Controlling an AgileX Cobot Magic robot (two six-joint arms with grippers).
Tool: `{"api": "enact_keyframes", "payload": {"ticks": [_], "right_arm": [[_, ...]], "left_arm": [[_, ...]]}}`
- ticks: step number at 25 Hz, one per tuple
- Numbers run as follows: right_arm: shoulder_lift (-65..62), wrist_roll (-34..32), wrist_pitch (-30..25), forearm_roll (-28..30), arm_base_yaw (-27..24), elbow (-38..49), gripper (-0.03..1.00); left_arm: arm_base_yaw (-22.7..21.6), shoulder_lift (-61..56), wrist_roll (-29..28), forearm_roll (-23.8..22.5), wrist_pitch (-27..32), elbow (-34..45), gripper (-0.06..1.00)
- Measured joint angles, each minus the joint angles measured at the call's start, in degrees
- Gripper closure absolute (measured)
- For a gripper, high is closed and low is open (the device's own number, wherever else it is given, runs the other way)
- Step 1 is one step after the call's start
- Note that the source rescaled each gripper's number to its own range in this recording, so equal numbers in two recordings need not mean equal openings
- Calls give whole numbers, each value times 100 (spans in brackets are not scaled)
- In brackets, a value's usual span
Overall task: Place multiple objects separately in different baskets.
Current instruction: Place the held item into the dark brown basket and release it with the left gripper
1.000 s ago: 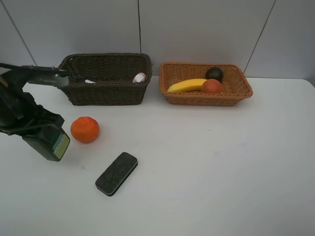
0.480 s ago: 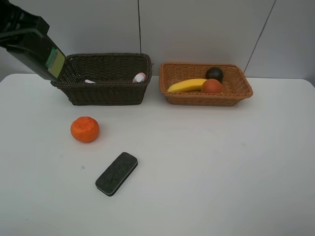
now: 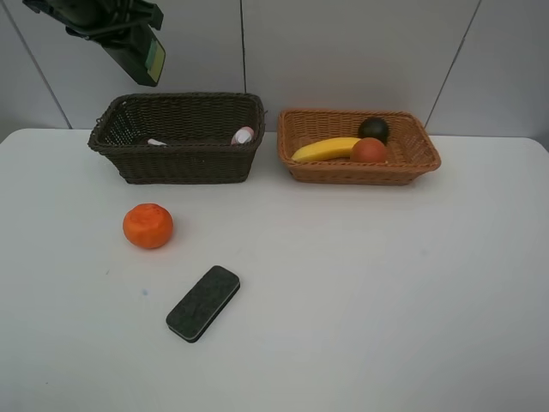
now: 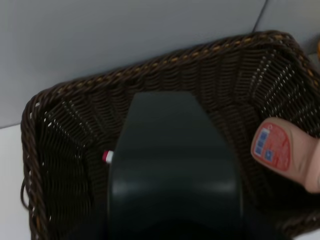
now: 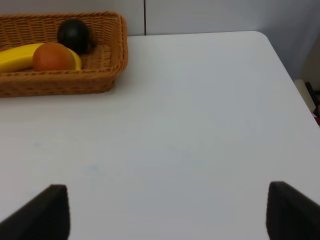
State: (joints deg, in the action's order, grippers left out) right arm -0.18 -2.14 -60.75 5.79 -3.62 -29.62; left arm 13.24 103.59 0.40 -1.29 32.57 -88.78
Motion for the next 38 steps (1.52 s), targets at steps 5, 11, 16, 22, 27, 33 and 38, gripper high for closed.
{"api": "enact_keyframes", "payload": {"ticks": [5,11,16,22,27,33,38], "right_arm": [[0,0,0,0,0,0,-1],[0,0,0,0,0,0,-1],[0,0,0,0,0,0,-1],[0,0,0,0,0,0,-1],[0,0,0,0,0,0,-1],[0,0,0,0,0,0,-1],[0,0,0,0,0,0,-2]], "left_arm": [[0,906,0,-24,-301,-356,90],[0,1653,0,-52,-437,-371,90],[0,1979,0,-47,-462,-371,90],[0,1980,0,-47,-514,-381,90],[0,1980,0,-42,-541,-381,90],[0,1961,0,65,-579,-381,60],[0,1891,0,86,-614,-391,-2]]}}
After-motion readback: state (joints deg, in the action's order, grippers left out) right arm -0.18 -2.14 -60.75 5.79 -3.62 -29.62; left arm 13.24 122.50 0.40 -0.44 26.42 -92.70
